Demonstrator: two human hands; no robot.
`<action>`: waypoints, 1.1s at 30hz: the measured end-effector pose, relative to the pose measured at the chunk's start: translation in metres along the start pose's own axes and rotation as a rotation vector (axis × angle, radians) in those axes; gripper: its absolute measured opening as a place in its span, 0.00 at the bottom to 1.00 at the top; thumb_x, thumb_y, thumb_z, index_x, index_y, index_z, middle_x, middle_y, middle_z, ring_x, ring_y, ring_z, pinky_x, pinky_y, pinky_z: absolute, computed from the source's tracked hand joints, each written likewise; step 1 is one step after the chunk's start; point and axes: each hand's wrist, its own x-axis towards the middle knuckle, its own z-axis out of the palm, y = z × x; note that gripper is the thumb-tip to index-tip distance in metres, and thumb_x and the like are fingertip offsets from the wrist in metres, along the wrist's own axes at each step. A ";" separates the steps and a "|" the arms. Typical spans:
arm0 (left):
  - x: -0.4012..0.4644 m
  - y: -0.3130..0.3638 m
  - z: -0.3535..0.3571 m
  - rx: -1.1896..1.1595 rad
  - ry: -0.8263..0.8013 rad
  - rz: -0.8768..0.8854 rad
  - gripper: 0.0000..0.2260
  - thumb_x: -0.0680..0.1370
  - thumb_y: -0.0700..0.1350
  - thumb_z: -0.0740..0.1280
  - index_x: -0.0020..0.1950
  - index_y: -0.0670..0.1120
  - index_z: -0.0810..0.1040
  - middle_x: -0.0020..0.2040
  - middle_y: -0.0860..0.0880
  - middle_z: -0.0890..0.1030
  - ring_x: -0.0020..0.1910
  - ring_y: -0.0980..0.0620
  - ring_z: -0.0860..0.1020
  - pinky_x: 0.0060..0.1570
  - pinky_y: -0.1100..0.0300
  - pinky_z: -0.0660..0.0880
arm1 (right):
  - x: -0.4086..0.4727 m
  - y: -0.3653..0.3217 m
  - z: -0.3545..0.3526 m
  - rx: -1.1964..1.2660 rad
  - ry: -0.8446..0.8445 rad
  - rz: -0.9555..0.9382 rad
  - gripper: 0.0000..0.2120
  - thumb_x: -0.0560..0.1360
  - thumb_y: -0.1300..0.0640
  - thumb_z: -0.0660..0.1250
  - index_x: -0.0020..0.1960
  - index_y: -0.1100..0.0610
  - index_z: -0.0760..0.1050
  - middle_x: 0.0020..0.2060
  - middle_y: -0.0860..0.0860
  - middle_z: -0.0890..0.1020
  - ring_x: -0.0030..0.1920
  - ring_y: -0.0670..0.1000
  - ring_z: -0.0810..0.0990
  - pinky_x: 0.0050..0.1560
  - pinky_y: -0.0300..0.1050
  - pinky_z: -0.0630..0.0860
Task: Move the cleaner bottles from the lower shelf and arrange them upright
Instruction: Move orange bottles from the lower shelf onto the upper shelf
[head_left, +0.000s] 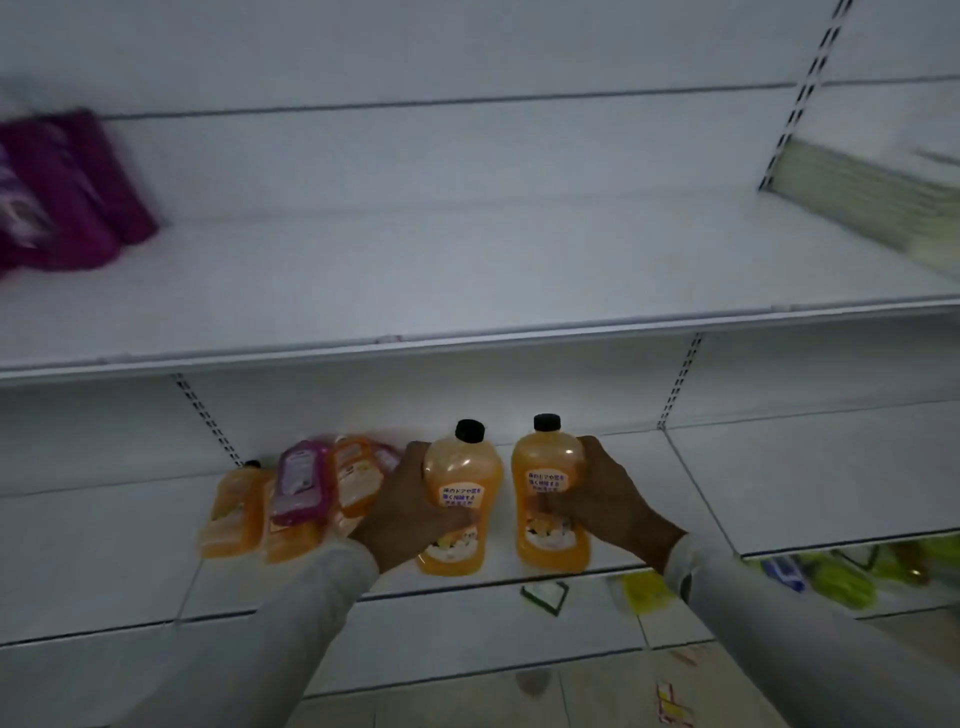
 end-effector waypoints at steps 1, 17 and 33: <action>-0.013 0.012 -0.014 -0.004 0.005 0.036 0.30 0.66 0.44 0.79 0.61 0.53 0.66 0.51 0.54 0.78 0.49 0.57 0.80 0.37 0.70 0.75 | -0.015 -0.018 -0.006 -0.017 0.022 -0.025 0.35 0.60 0.49 0.82 0.59 0.48 0.66 0.50 0.47 0.79 0.51 0.50 0.80 0.51 0.51 0.80; -0.116 0.133 -0.208 -0.053 0.329 0.318 0.28 0.63 0.46 0.80 0.56 0.52 0.70 0.49 0.52 0.80 0.46 0.54 0.82 0.45 0.55 0.81 | -0.111 -0.289 -0.069 -0.103 0.191 -0.479 0.34 0.61 0.49 0.81 0.60 0.50 0.67 0.49 0.46 0.80 0.49 0.47 0.81 0.49 0.49 0.82; -0.213 0.079 -0.356 -0.066 0.932 0.069 0.31 0.62 0.48 0.81 0.59 0.55 0.69 0.53 0.52 0.80 0.50 0.52 0.81 0.49 0.50 0.82 | -0.043 -0.465 0.094 -0.054 -0.346 -0.917 0.33 0.62 0.50 0.81 0.61 0.49 0.68 0.49 0.45 0.81 0.46 0.47 0.83 0.40 0.39 0.80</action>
